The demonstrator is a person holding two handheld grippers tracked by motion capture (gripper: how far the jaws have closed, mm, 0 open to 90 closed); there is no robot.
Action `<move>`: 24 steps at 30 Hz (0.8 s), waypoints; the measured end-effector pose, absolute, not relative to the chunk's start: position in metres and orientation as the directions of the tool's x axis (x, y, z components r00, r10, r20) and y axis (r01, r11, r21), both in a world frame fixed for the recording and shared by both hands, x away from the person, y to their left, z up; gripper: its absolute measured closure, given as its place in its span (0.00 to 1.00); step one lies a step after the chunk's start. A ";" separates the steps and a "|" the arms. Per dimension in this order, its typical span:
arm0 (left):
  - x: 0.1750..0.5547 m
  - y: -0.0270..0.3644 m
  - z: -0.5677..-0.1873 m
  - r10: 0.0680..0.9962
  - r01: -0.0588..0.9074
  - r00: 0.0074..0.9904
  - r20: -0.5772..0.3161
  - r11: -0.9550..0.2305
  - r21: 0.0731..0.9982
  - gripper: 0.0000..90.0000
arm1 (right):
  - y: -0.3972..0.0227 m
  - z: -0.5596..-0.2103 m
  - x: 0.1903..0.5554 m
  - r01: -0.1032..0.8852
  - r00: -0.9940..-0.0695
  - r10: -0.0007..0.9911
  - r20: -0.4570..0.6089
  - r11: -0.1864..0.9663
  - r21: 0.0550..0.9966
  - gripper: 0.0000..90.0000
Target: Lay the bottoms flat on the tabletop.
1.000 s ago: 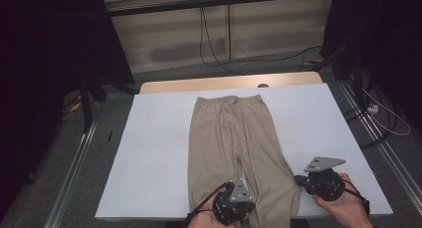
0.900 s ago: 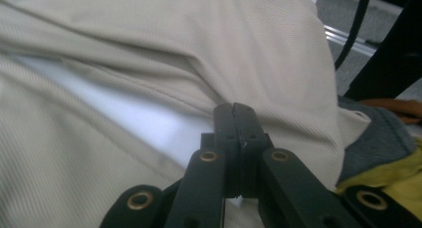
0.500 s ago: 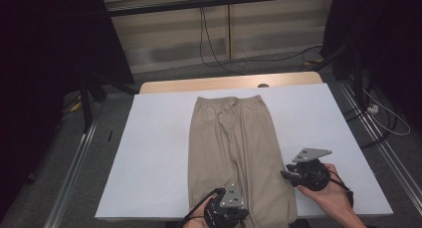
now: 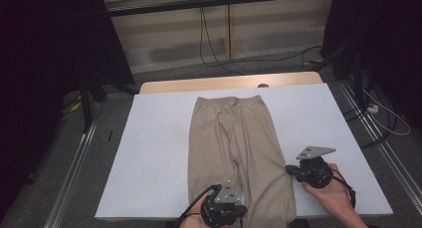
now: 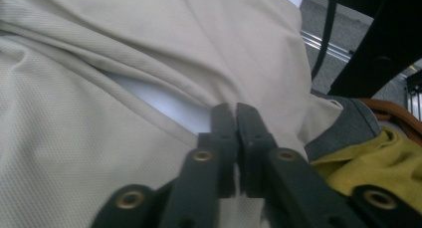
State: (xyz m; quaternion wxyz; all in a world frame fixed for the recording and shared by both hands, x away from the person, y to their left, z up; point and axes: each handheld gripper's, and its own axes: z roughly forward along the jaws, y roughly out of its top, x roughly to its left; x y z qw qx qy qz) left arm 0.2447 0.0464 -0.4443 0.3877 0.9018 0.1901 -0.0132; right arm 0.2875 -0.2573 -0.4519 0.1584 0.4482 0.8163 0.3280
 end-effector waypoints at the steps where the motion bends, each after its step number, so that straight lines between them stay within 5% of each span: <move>1: 0.245 0.046 -0.444 0.338 0.356 0.926 -0.170 -0.621 0.698 0.89 | -0.258 -0.452 0.287 0.630 -0.542 0.839 0.048 0.369 0.684 0.89; 10: 0.259 0.049 -0.441 0.394 0.326 0.914 -0.094 -0.578 0.748 0.58 | -0.251 -0.442 0.281 0.551 -0.562 0.822 0.091 0.290 0.782 0.62; 15: 0.270 0.058 -0.438 0.450 0.314 0.892 -0.048 -0.539 0.782 0.32 | -0.244 -0.438 0.277 0.514 -0.568 0.819 0.078 0.279 0.811 0.48; 24: 0.292 0.078 -0.431 0.525 0.293 0.851 -0.005 -0.467 0.834 0.12 | -0.232 -0.433 0.276 0.466 -0.559 0.826 0.072 0.241 0.851 0.23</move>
